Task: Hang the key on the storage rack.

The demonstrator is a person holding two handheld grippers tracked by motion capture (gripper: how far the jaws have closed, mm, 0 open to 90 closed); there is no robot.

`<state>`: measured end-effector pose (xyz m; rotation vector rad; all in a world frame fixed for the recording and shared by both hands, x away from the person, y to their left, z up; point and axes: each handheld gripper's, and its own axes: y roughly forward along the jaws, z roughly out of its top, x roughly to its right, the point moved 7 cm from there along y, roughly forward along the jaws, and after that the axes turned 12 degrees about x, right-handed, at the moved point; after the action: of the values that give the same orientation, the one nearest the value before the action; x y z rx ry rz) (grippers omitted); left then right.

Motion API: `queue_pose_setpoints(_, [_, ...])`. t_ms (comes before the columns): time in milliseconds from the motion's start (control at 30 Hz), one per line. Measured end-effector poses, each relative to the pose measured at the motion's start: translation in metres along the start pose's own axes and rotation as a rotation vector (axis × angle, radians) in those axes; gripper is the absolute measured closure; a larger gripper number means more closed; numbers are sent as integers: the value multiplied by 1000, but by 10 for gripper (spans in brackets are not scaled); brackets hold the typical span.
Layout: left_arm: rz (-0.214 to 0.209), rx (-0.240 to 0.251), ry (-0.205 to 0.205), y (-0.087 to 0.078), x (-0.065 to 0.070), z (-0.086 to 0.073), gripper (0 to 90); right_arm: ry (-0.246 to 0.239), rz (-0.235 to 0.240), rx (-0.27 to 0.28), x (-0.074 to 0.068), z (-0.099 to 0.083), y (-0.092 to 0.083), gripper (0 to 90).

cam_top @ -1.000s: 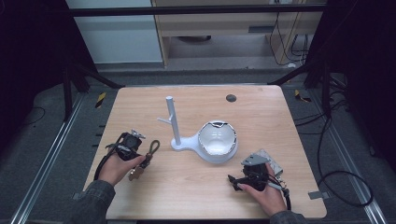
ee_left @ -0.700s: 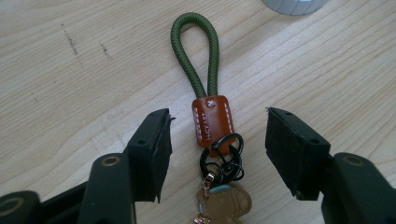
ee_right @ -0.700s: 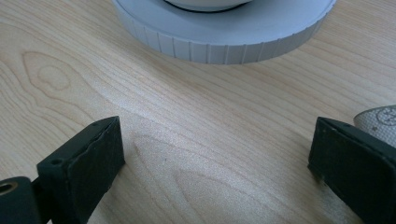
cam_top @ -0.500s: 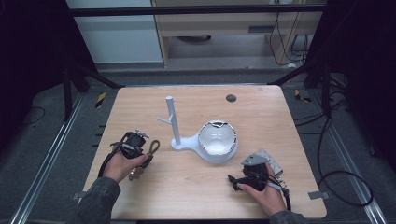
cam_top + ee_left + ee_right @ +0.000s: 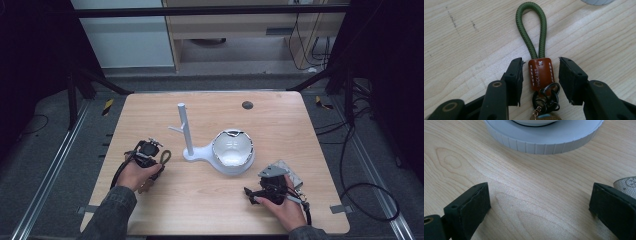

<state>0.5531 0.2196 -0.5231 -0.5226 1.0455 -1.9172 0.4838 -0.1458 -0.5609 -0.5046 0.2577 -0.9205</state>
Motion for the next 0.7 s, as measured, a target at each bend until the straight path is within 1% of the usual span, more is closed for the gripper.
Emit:
queue_pose_setpoints(233, [-3,-8,-1,1,-1,-2,558,-2,0,0,0,0,0,34])
queue_pose_setpoints(267, [-4,-9,-7,2,0,-3,560,-2,0,0,0,0,0,34])
queue_pose_setpoints(333, [-3,-19,-1,3,0,-3,562,-2,0,0,0,0,0,34])
queue_pose_setpoints(367, [-6,-14,-7,3,1,-3,569,-2,1,0,0,0,0,34])
queue_pose_setpoints(433, [-5,-19,-1,4,0,-4,572,-2,0,0,0,0,0,34])
queue_pose_setpoints(567, [-6,-16,-6,5,1,-4,592,-2,1,0,0,0,0,34])
queue_pose_setpoints(700, [-7,-20,1,5,1,-4,601,-2,1,0,0,0,0,34])
